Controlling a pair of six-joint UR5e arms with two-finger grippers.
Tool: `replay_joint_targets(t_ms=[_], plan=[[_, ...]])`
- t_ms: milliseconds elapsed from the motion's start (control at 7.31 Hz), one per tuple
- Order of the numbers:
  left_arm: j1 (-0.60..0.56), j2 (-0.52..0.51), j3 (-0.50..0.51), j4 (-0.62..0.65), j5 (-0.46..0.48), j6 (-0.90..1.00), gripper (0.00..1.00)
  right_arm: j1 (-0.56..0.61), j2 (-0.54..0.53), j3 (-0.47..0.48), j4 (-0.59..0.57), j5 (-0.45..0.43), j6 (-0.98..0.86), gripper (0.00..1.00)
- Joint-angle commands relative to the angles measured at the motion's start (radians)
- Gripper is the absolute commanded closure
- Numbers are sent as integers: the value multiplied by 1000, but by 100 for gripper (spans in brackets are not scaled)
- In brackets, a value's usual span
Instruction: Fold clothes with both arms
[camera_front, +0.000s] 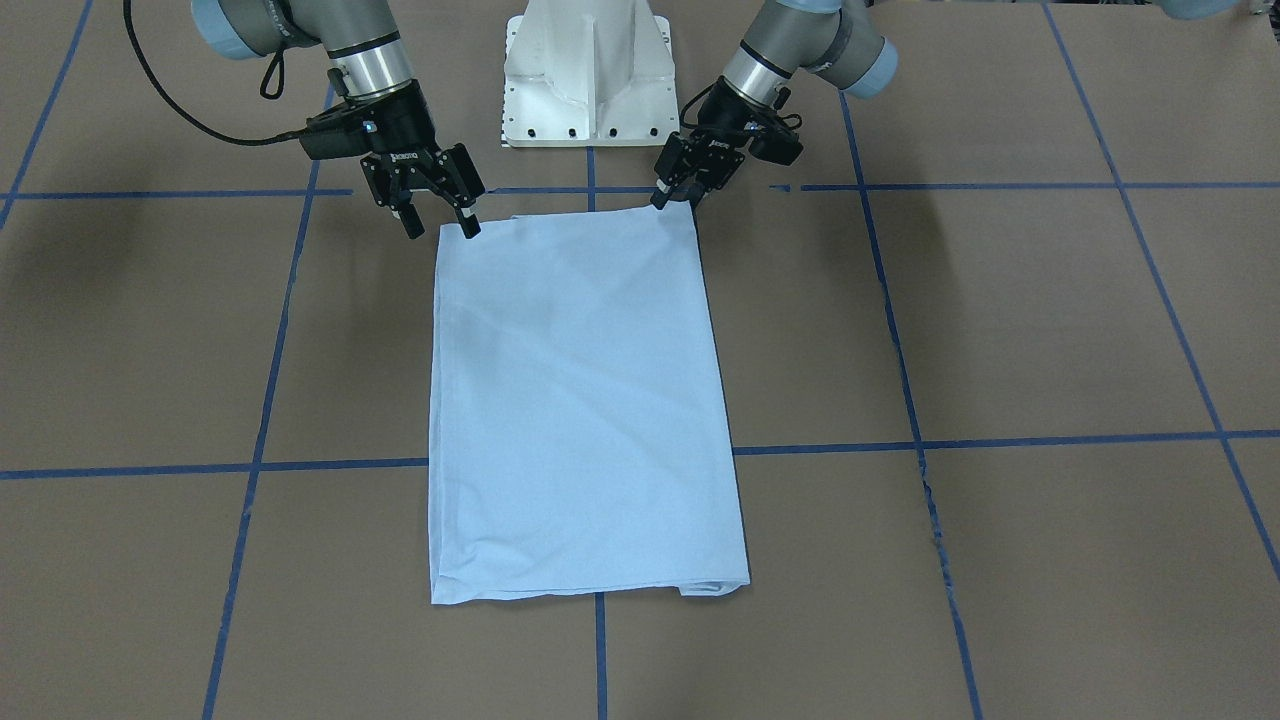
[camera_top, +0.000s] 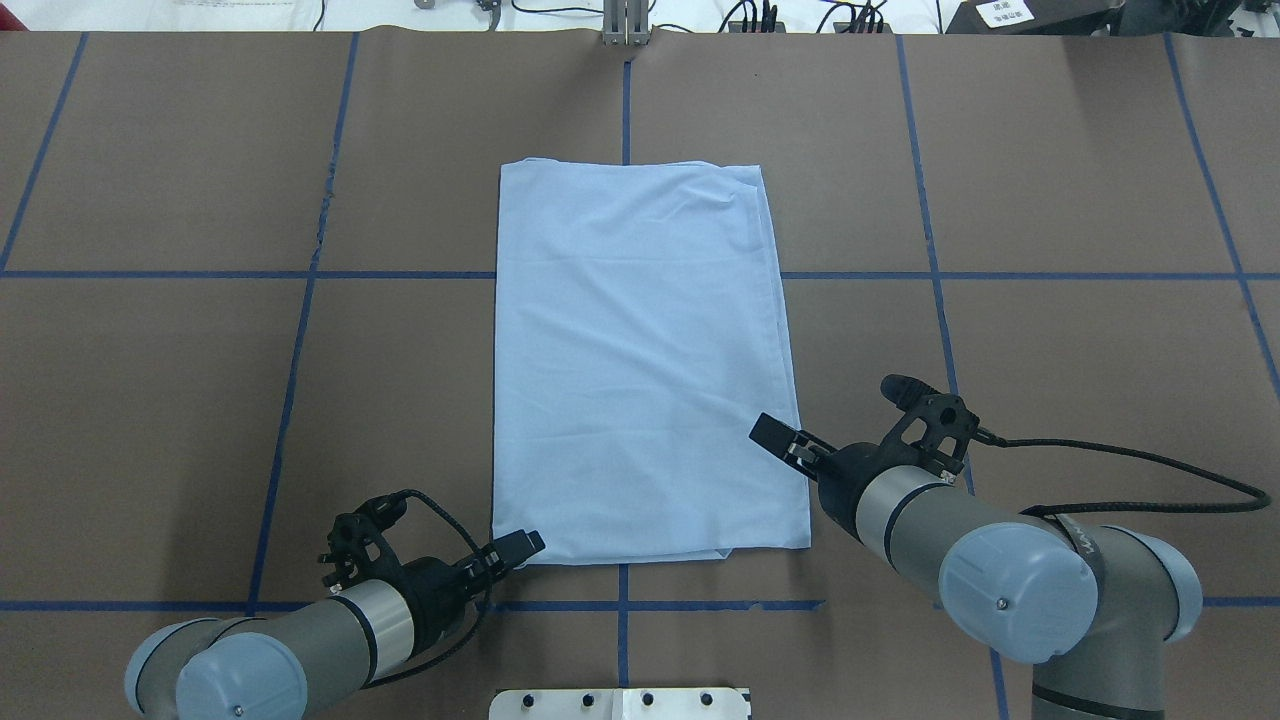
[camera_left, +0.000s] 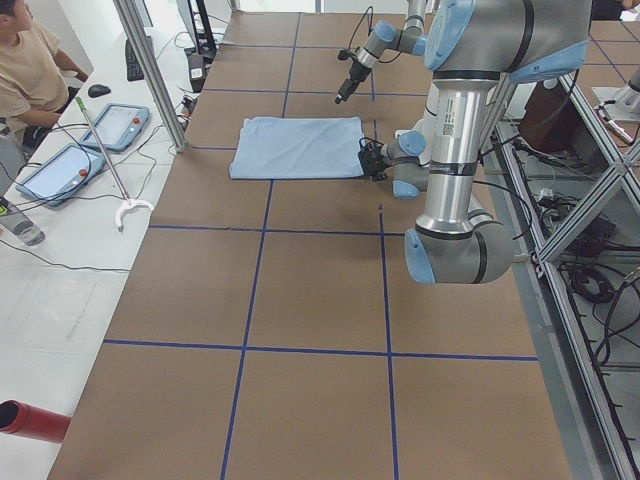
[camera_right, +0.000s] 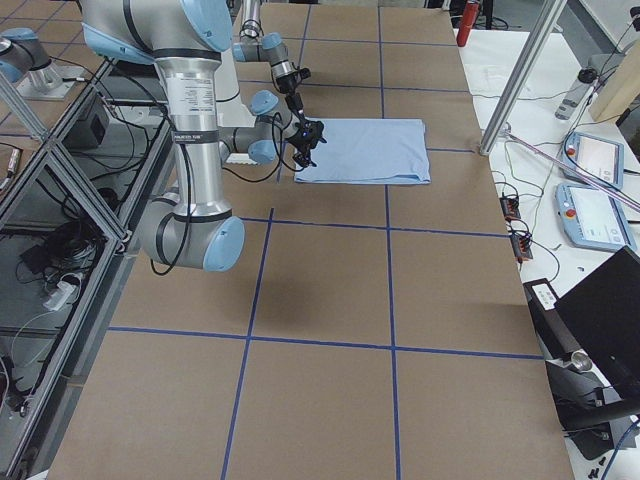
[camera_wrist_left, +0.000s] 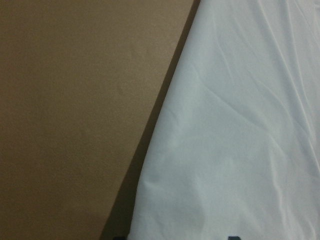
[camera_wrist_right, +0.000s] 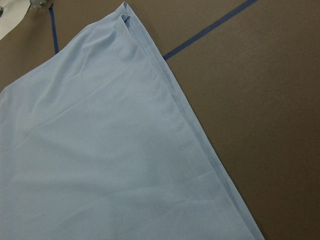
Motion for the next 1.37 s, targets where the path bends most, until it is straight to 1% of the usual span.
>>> replay_joint_targets(t_ms=[0,137,274,411,548,684,821,958,1095,1232], plan=[[-2,0,1,19,1,0,39,0,-1,-1,1,0,0,0],[0,-2,1,19,0,0,40,0,-1,-1,0,0,0,0],[0,-3,1,19,0,-2,72,-2,-1,-2,0,0,2,0],[0,-3,0,19,0,-2,100,-8,1,-15,0,-2,18,0],[3,-5,0,19,-2,-2,100,-31,4,-16,-11,-15,132,6],[3,-5,-2,19,-2,-2,100,-47,2,-7,-14,-15,187,11],[1,-5,-1,19,-2,-2,100,-70,8,-6,-73,-12,268,16],[1,-5,0,19,-2,-2,100,-86,68,-15,-169,-11,302,17],[1,-5,0,19,-2,-3,100,-106,100,-31,-254,-11,334,17],[3,-5,1,19,-2,-6,100,-106,140,-54,-300,-11,350,17]])
